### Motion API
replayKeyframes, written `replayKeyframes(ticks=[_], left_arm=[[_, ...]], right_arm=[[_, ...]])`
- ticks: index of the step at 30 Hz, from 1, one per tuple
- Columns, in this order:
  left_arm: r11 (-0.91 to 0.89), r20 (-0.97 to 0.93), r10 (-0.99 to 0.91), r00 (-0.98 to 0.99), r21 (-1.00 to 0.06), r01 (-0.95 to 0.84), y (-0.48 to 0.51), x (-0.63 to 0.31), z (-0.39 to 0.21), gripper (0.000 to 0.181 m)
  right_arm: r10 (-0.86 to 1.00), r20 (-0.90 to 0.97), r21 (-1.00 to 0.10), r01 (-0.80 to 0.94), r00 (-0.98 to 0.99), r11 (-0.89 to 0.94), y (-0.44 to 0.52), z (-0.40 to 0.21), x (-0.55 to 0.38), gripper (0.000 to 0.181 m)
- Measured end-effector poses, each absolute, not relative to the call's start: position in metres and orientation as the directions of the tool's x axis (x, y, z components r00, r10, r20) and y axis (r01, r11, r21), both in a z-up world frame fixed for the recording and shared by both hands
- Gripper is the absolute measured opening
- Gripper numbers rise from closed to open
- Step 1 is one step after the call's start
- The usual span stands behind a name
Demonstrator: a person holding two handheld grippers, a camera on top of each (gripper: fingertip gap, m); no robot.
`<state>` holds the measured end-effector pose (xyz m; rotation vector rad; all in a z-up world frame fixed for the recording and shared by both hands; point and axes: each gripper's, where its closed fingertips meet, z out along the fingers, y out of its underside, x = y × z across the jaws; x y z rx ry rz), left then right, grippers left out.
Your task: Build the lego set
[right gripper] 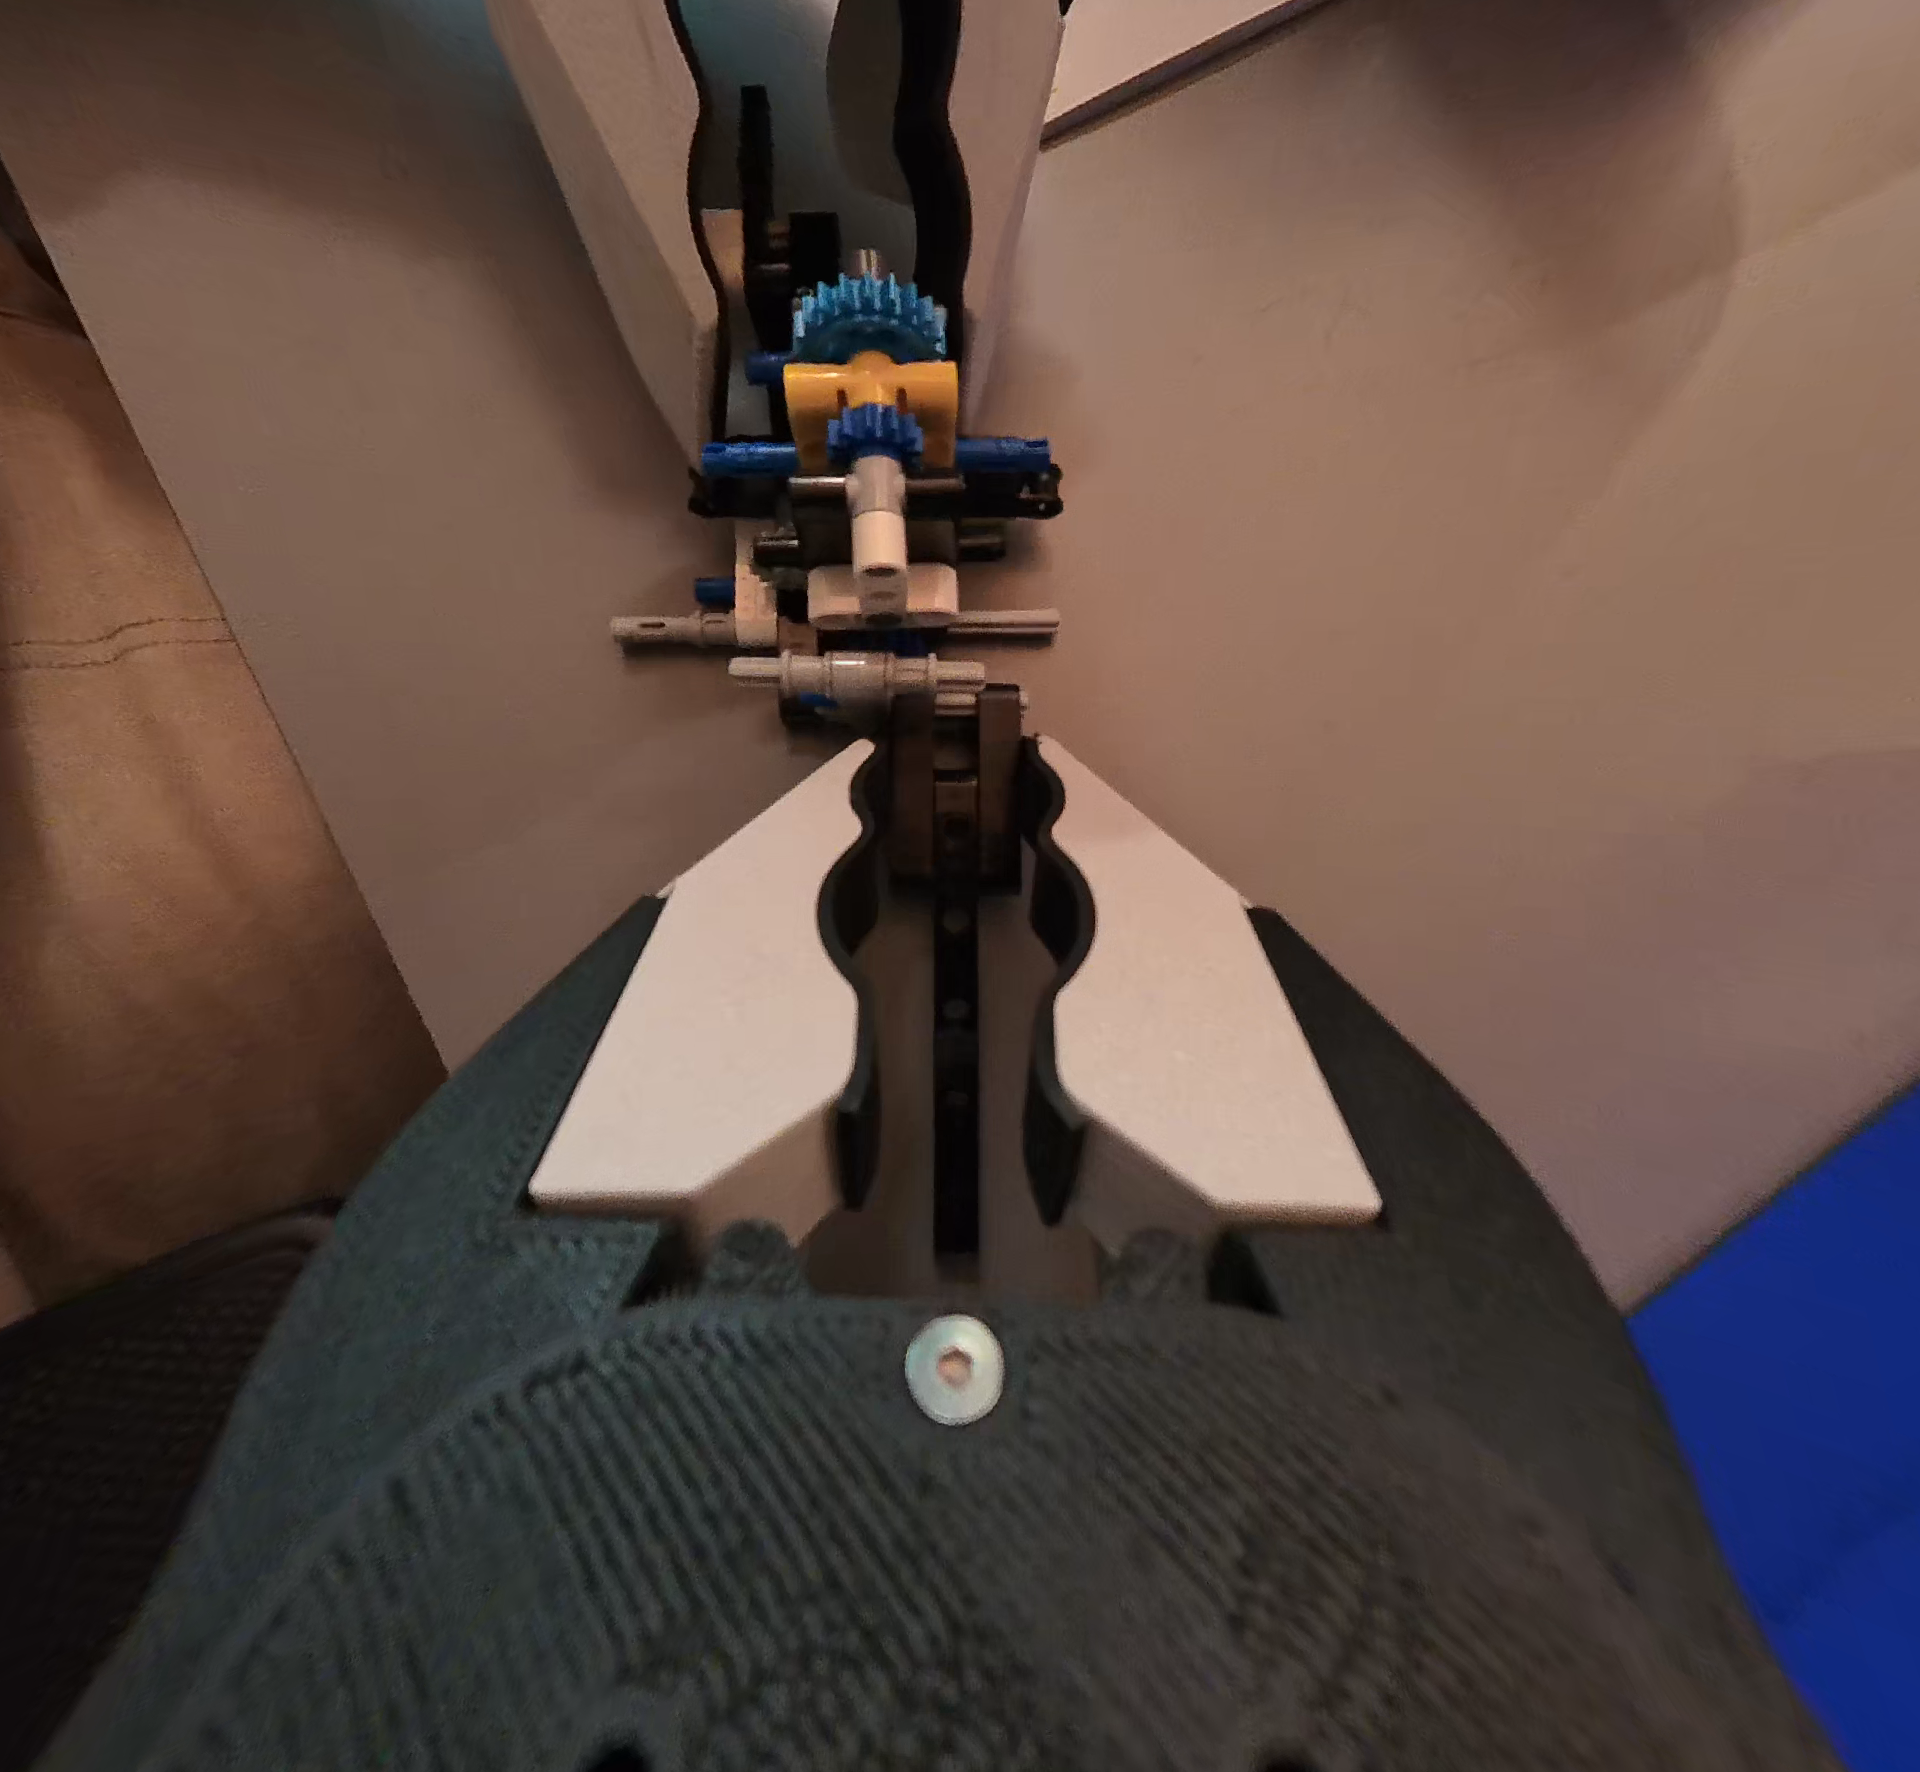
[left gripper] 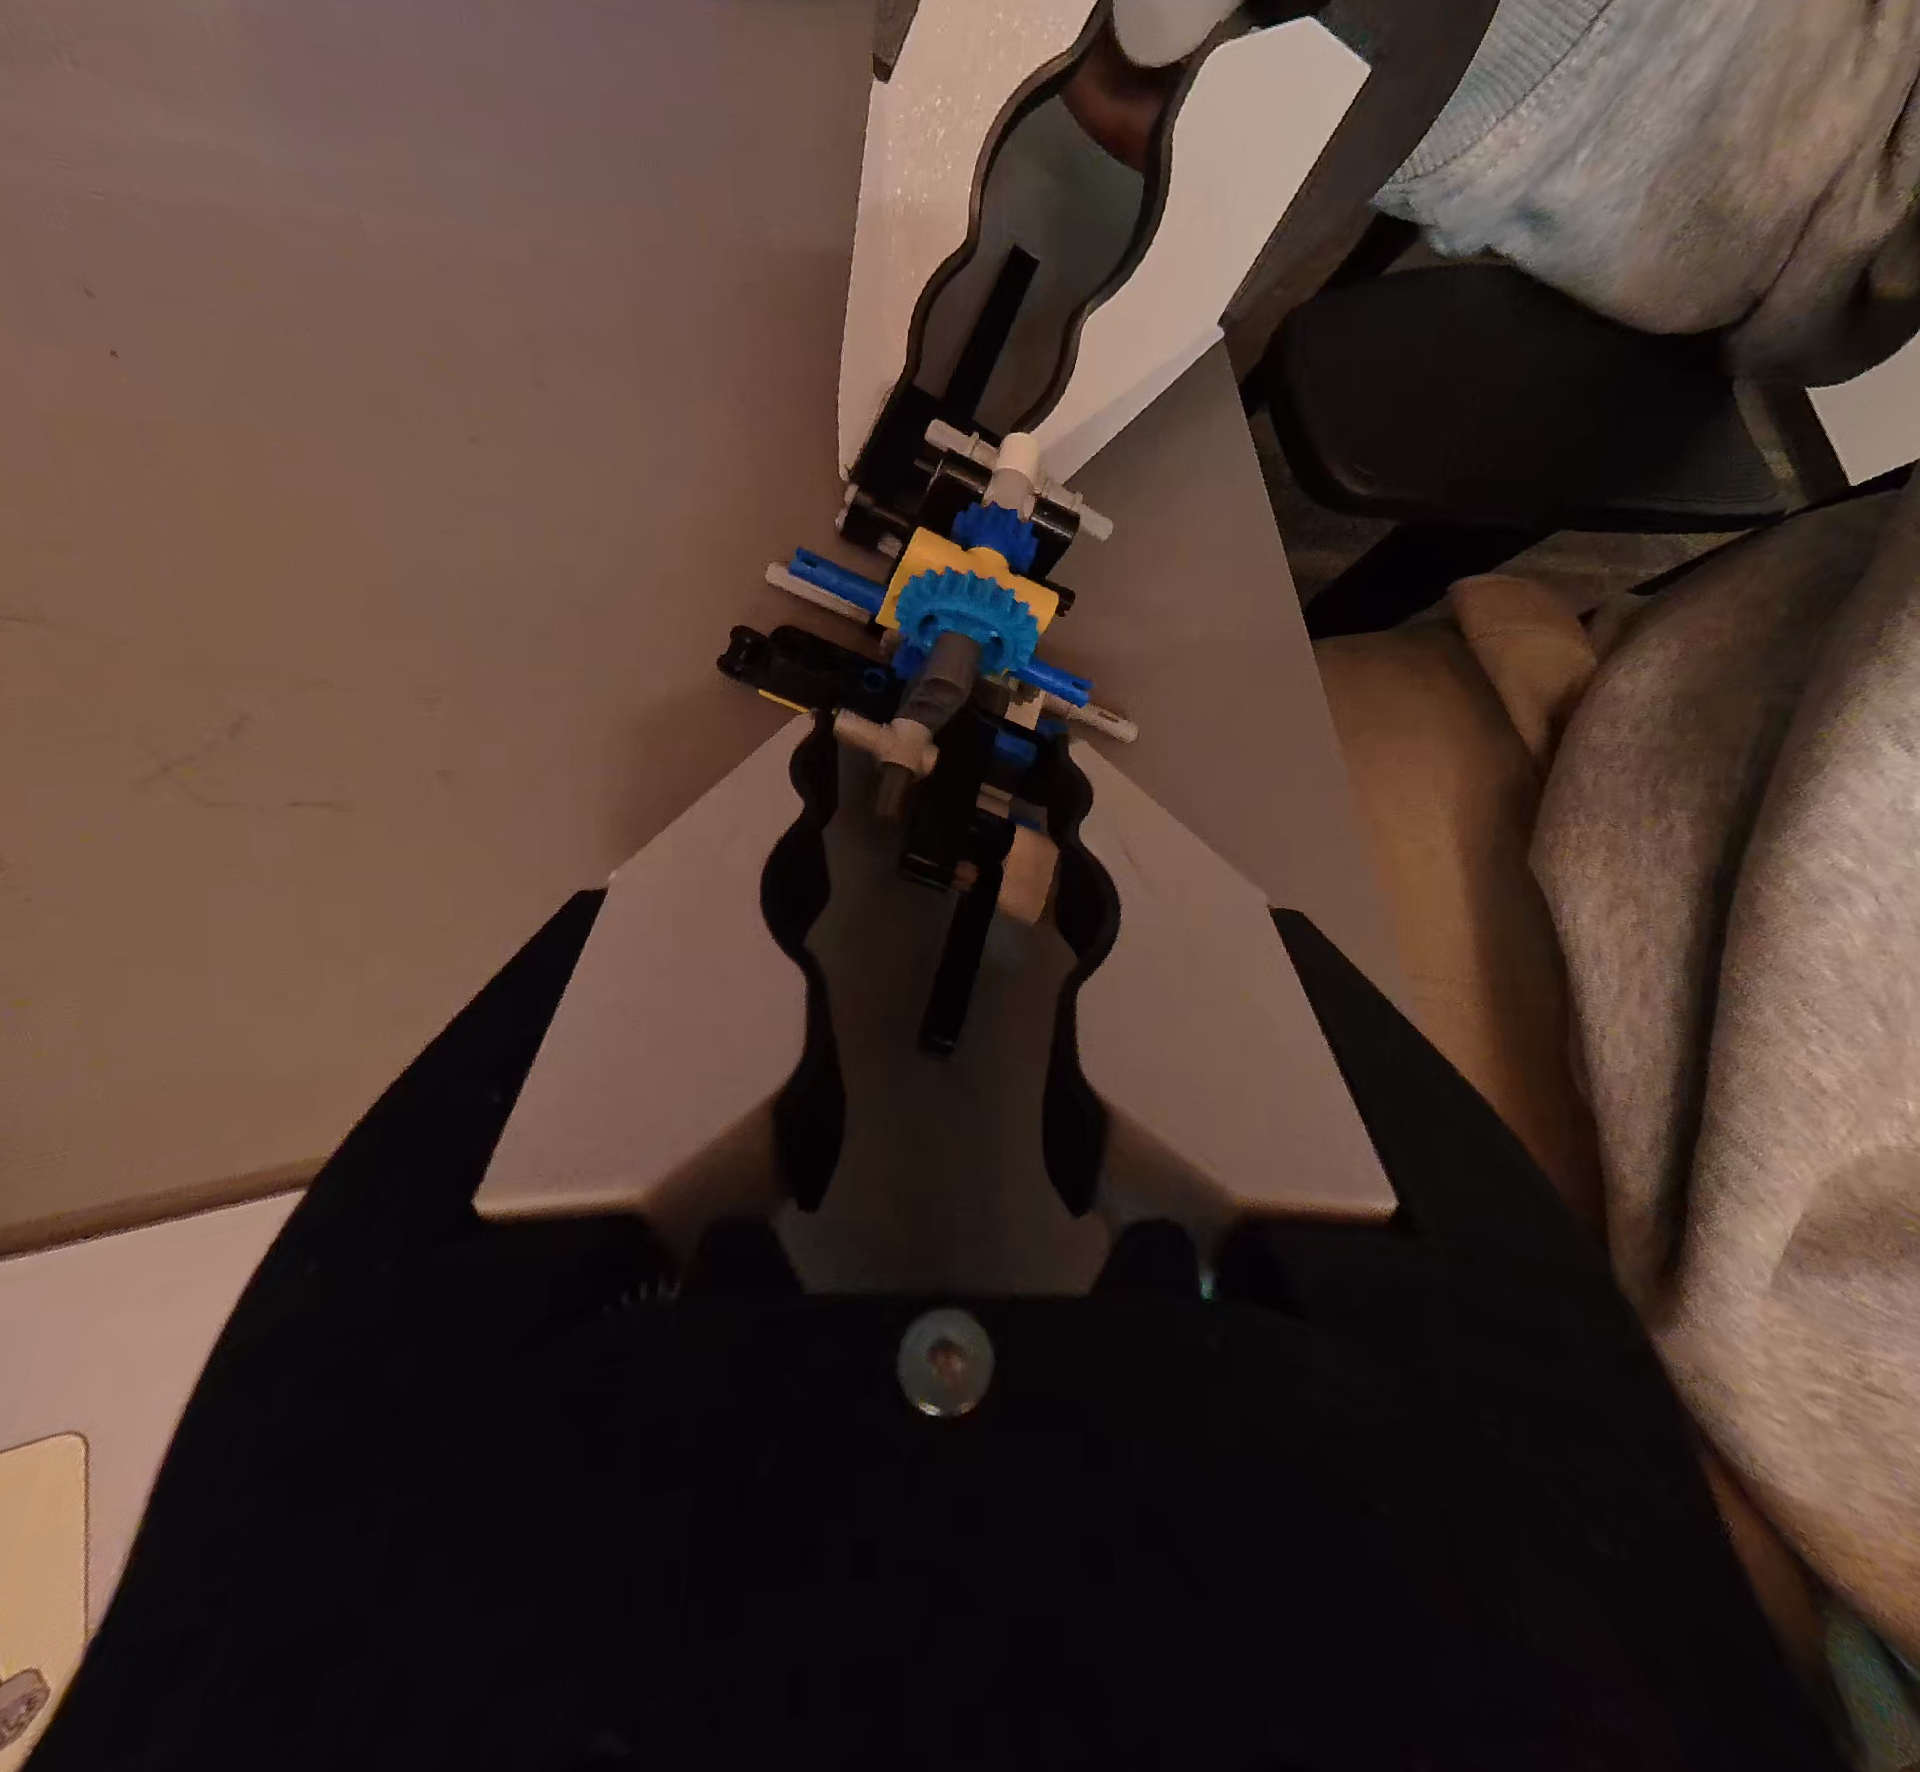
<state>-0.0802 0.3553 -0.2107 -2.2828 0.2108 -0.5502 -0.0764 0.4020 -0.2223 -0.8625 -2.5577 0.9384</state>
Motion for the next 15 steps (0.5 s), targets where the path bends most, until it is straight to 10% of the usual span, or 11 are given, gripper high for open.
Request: replayKeyframes(ticks=[15], left_arm=[[-0.691, 0.323, -0.305, 0.896, -0.722, 0.025, 0.3565, -0.0803, -0.2107, 0.038]], right_arm=[[0.617, 0.032, -0.655, 0.45, -0.786, 0.607, 0.4035, -0.2219, -0.0753, 0.024]])
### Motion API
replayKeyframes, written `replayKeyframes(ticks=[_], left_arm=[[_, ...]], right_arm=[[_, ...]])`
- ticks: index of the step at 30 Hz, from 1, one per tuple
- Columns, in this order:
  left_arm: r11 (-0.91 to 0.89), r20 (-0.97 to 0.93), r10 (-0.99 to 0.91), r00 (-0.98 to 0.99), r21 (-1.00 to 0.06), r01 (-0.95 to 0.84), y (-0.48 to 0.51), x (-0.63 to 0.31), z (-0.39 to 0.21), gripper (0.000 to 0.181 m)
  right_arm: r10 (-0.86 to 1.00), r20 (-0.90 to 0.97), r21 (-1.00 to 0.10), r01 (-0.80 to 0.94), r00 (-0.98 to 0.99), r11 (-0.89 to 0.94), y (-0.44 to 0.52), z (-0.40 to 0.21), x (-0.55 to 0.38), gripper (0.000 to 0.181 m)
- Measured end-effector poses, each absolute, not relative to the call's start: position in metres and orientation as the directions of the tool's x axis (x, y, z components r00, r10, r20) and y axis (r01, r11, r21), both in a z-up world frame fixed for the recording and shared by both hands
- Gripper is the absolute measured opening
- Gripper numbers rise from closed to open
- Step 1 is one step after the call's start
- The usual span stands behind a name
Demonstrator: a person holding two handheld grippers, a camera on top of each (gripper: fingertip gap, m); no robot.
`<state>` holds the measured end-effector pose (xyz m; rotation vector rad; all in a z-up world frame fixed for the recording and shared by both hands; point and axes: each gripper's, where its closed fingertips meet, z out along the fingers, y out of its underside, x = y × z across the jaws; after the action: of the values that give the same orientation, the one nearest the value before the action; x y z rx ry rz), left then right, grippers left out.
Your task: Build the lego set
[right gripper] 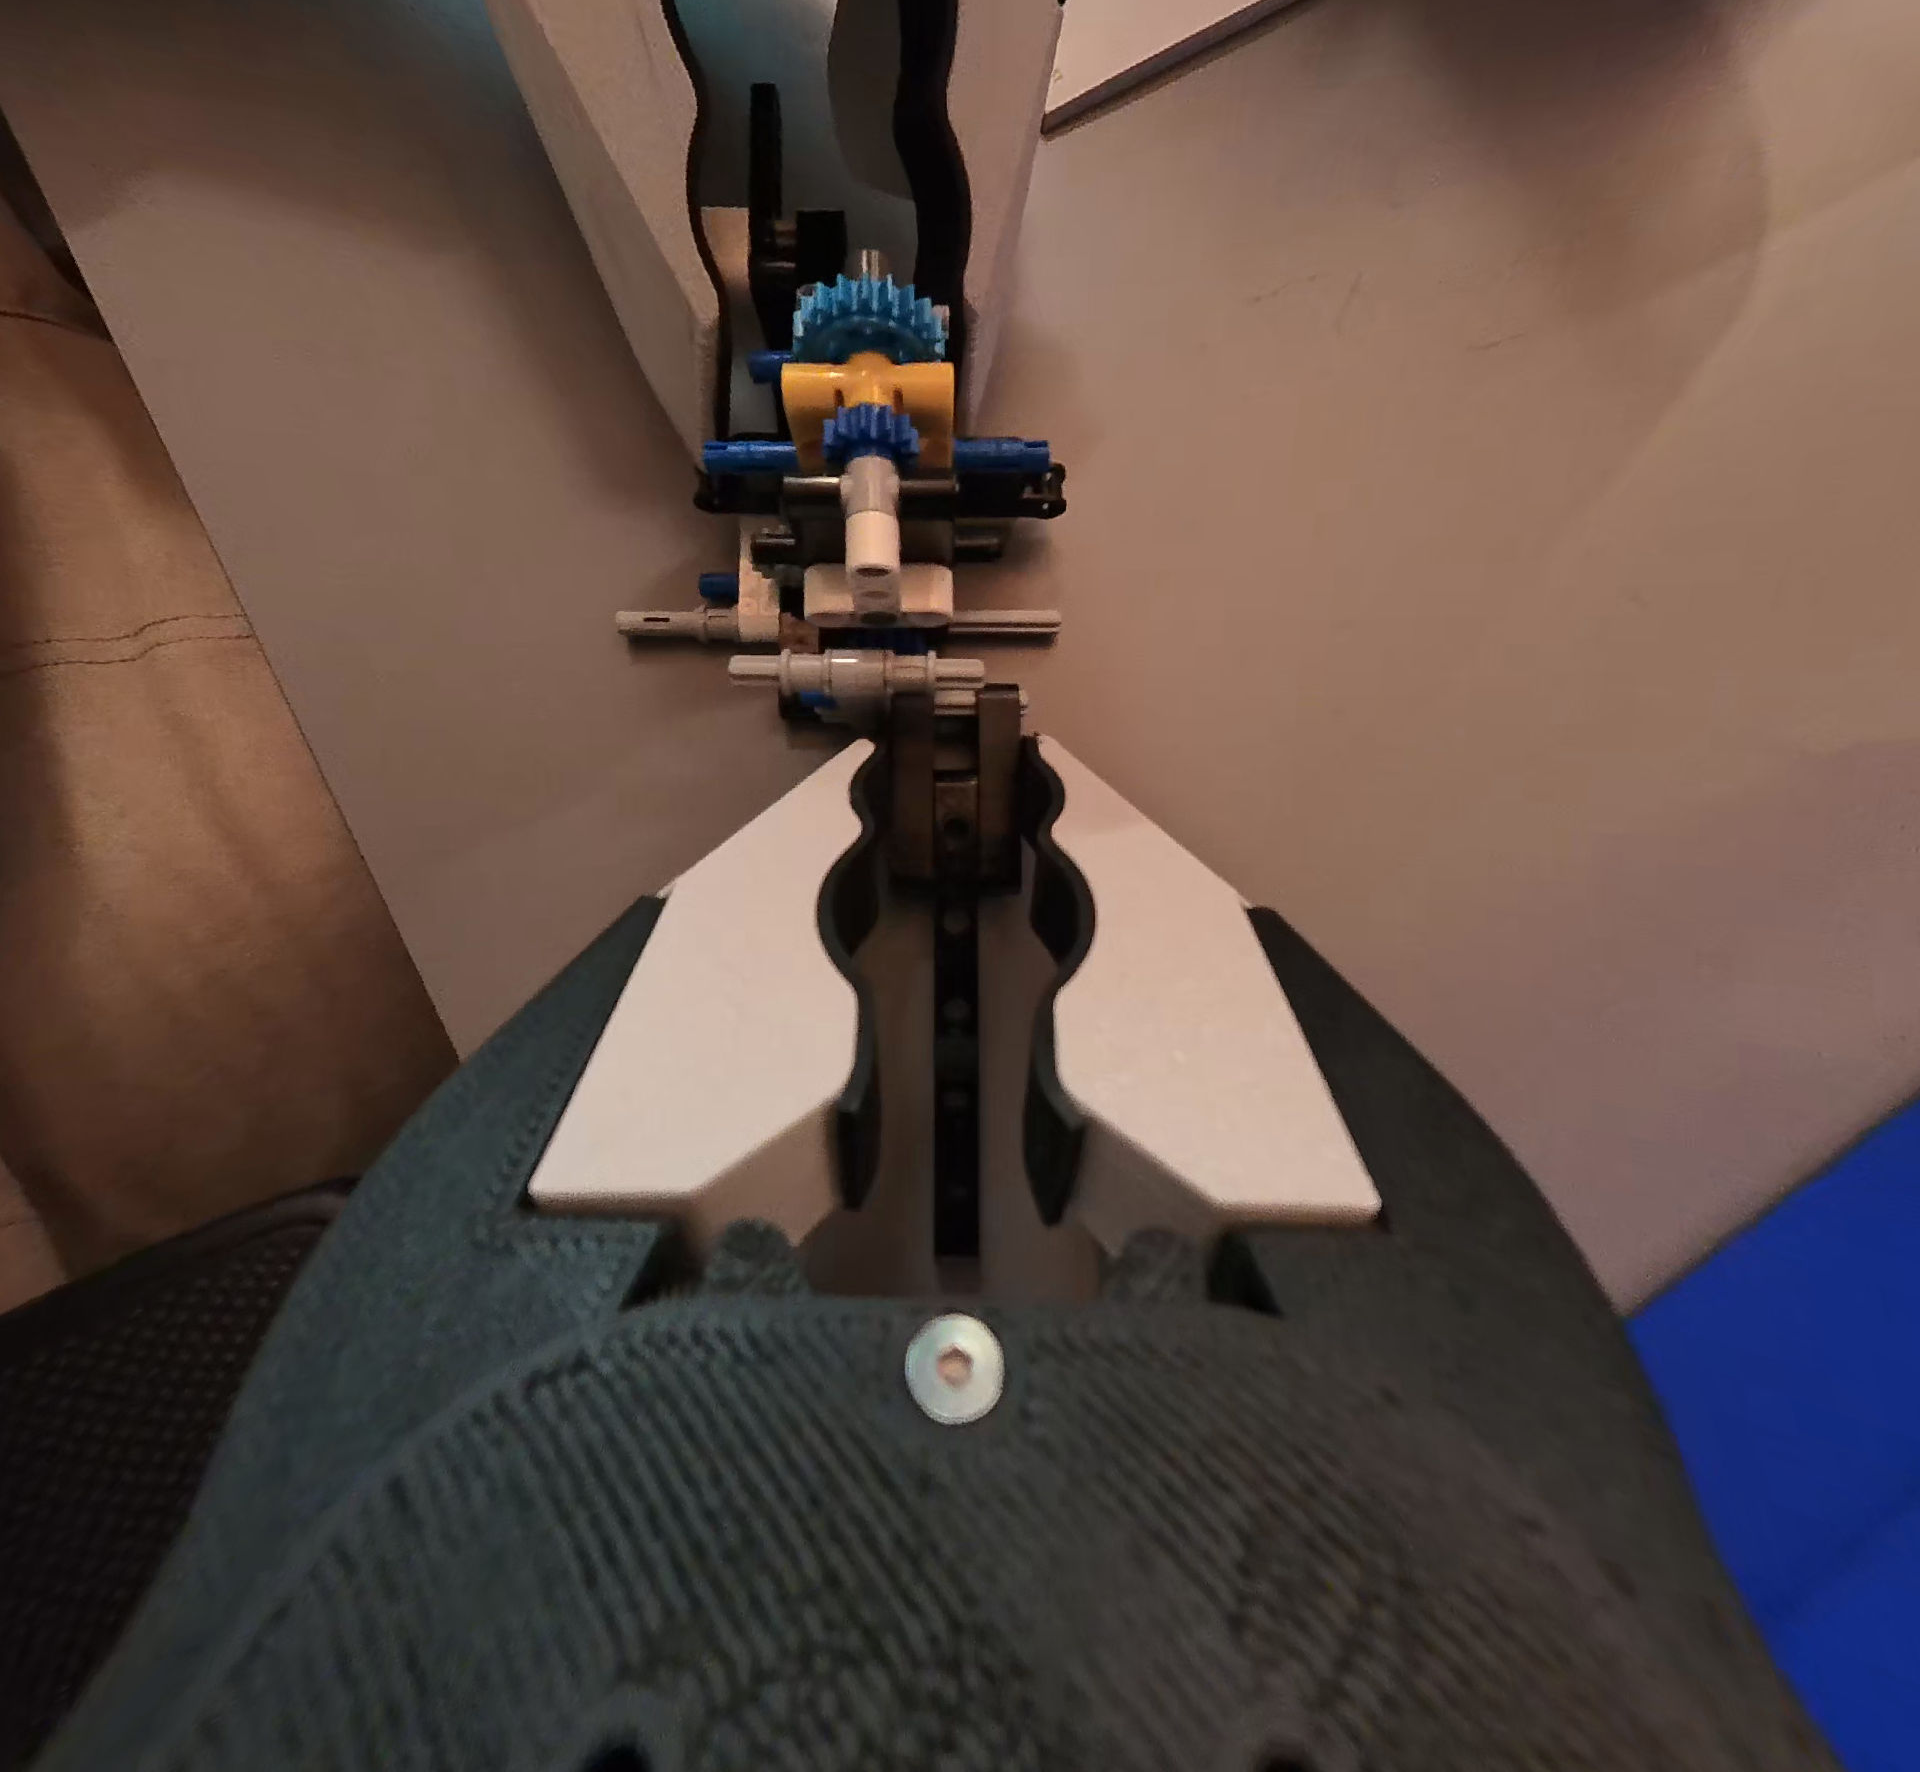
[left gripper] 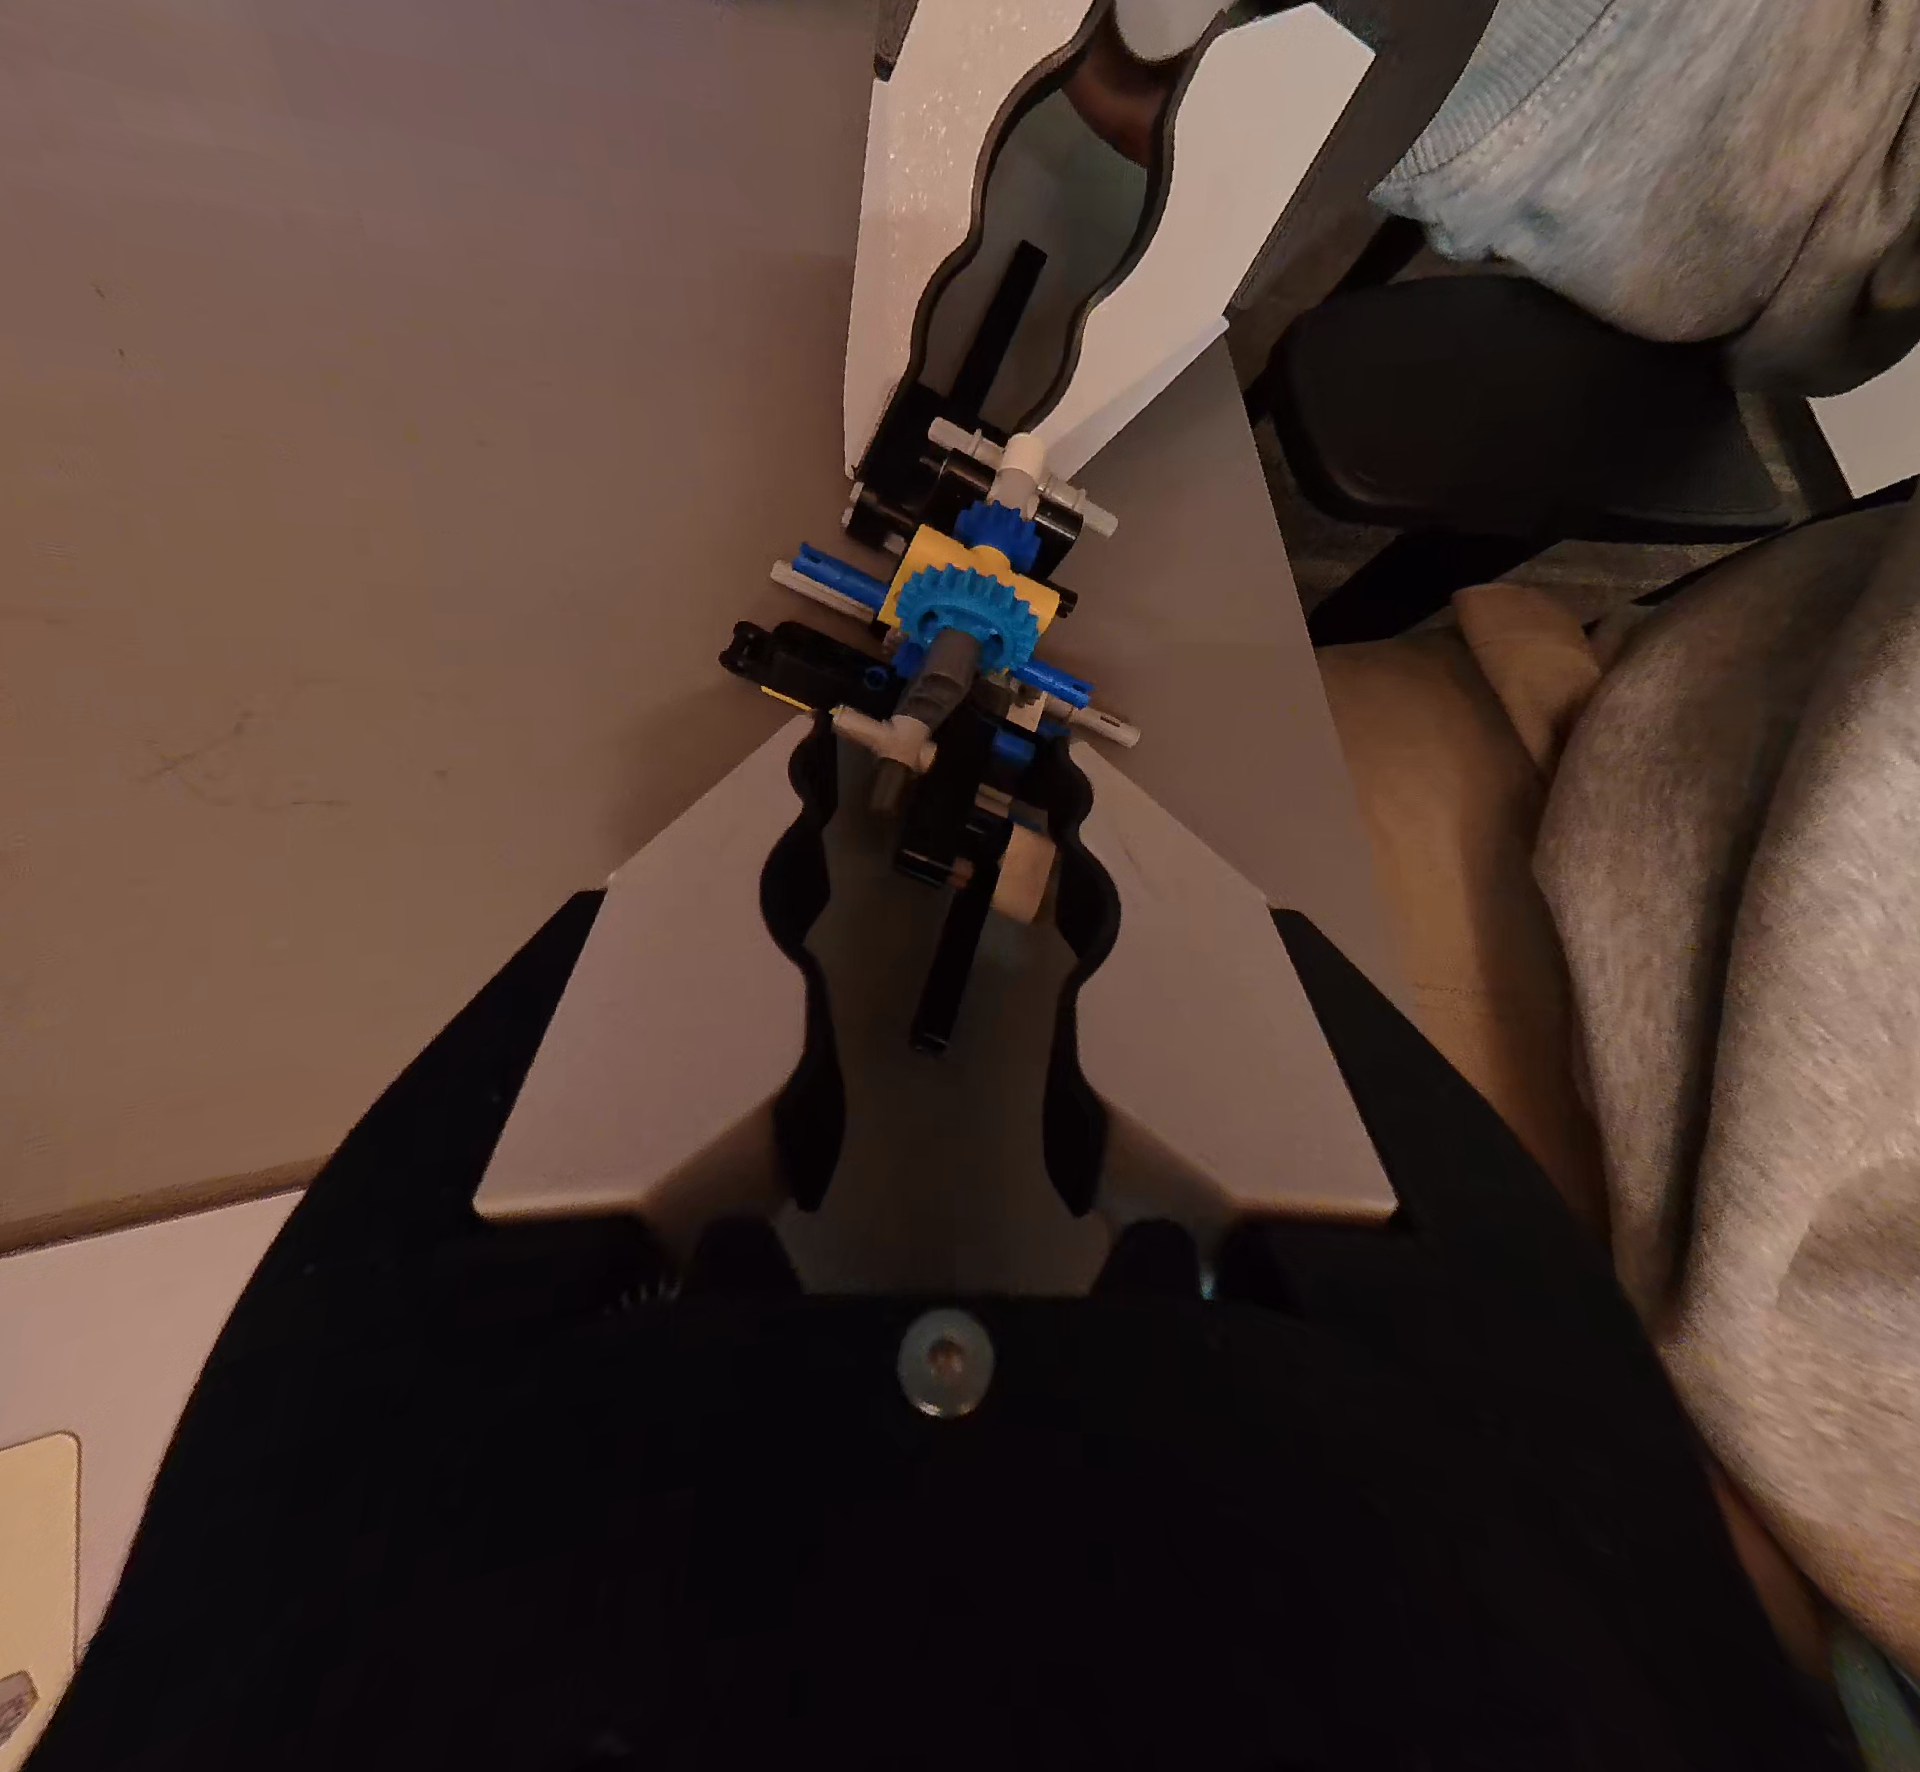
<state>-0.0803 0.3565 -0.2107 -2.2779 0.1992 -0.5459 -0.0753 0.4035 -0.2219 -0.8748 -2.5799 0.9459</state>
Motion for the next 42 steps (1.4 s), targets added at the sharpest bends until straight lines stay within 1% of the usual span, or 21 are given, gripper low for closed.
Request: replayKeyframes(ticks=[22, 24, 25, 26, 28, 30, 32, 34, 36, 37, 39, 42], left_arm=[[-0.693, 0.325, -0.293, 0.899, -0.721, 0.035, 0.357, -0.08, -0.211, 0.038], [-0.692, 0.318, -0.275, 0.907, -0.721, 0.043, 0.358, -0.082, -0.212, 0.043], [-0.691, 0.308, -0.257, 0.916, -0.721, 0.049, 0.359, -0.085, -0.212, 0.05], [-0.688, 0.298, -0.238, 0.924, -0.723, 0.056, 0.359, -0.089, -0.211, 0.062], [-0.673, 0.282, -0.185, 0.941, -0.734, 0.088, 0.355, -0.098, -0.205, 0.076], [-0.614, 0.28, -0.119, 0.953, -0.775, 0.151, 0.346, -0.11, -0.187, 0.09], [-0.514, 0.268, -0.046, 0.962, -0.833, 0.207, 0.326, -0.123, -0.162, 0.092], [-0.369, 0.267, 0.041, 0.963, -0.891, 0.263, 0.298, -0.136, -0.133, 0.092], [-0.255, 0.28, 0.133, 0.951, -0.917, 0.306, 0.264, -0.145, -0.117, 0.09], [-0.226, 0.279, 0.183, 0.943, -0.921, 0.317, 0.247, -0.147, -0.116, 0.088], [-0.222, 0.255, 0.286, 0.924, -0.92, 0.323, 0.22, -0.146, -0.128, 0.085], [-0.227, 0.251, 0.351, 0.902, -0.912, 0.342, 0.199, -0.128, -0.148, 0.084]], right_arm=[[0.587, 0.029, -0.619, 0.446, -0.809, 0.646, 0.4, -0.223, -0.075, 0.024], [0.586, 0.031, -0.617, 0.446, -0.809, 0.648, 0.4, -0.224, -0.075, 0.024], [0.587, 0.031, -0.616, 0.447, -0.809, 0.649, 0.4, -0.224, -0.075, 0.024], [0.587, 0.032, -0.616, 0.446, -0.809, 0.649, 0.4, -0.224, -0.075, 0.024], [0.587, 0.032, -0.616, 0.447, -0.809, 0.649, 0.4, -0.224, -0.075, 0.024], [0.588, 0.033, -0.616, 0.447, -0.808, 0.649, 0.4, -0.224, -0.075, 0.024], [0.588, 0.034, -0.616, 0.446, -0.808, 0.649, 0.4, -0.224, -0.075, 0.023], [0.587, 0.032, -0.617, 0.446, -0.809, 0.648, 0.4, -0.224, -0.075, 0.024], [0.586, 0.032, -0.618, 0.445, -0.81, 0.648, 0.4, -0.224, -0.075, 0.023], [0.586, 0.032, -0.618, 0.445, -0.81, 0.649, 0.4, -0.224, -0.075, 0.023], [0.585, 0.032, -0.618, 0.444, -0.81, 0.648, 0.4, -0.224, -0.076, 0.023], [0.586, 0.032, -0.619, 0.444, -0.81, 0.648, 0.399, -0.224, -0.077, 0.024]])
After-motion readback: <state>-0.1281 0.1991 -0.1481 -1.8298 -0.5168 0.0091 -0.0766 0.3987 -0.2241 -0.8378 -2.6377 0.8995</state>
